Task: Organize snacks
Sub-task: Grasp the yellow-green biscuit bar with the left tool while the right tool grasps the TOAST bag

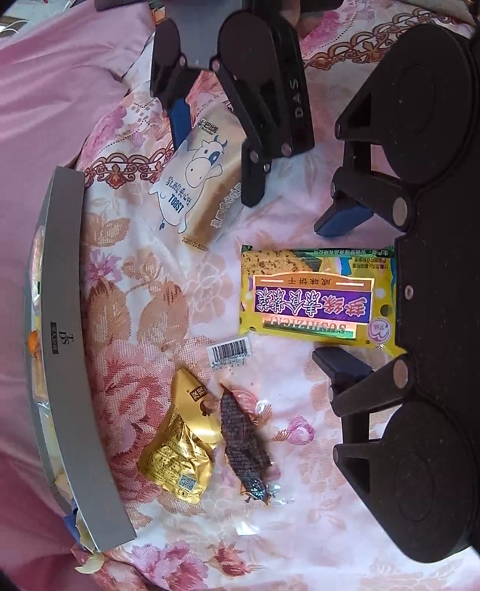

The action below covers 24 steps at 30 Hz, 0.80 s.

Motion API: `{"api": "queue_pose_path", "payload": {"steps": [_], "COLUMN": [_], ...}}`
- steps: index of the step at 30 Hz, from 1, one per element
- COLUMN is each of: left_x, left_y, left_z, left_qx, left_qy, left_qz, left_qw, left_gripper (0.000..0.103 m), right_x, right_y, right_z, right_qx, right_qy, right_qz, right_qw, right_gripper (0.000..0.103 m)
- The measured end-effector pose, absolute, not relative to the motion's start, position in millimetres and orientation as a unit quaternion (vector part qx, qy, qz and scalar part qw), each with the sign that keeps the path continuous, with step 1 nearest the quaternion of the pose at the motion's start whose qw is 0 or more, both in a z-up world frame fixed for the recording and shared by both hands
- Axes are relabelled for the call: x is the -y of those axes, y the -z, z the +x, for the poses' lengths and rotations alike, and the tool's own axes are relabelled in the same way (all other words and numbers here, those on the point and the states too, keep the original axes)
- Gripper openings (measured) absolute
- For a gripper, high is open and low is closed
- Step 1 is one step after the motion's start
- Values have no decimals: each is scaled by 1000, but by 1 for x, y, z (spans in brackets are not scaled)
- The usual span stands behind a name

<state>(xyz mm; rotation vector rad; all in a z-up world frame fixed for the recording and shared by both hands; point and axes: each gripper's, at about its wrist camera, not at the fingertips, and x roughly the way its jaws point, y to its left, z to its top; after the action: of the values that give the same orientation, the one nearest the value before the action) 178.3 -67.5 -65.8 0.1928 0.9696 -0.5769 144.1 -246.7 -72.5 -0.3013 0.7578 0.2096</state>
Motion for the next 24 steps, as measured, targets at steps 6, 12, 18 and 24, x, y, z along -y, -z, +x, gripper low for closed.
{"api": "queue_pose_path", "payload": {"steps": [6,12,18,24], "left_x": [68,70,76,84], "left_y": [64,62,59,56], "left_z": [177,176,169,155], "left_qx": [-456,-464,-467,-449], "left_qy": [281,264,230,214], "left_qz": [85,67,62,90], "left_qw": [840,843,852,863], "left_gripper": [52,50,50,50], "right_x": [251,247,238,218], "right_y": [78,78,77,81], "right_z": [149,146,140,126], "right_qx": [-375,-372,-353,-292], "right_qy": [-106,-98,-98,-83], "right_qz": [-108,-104,-154,-284], "right_qw": [914,917,918,910], "right_gripper": [85,79,75,74]}}
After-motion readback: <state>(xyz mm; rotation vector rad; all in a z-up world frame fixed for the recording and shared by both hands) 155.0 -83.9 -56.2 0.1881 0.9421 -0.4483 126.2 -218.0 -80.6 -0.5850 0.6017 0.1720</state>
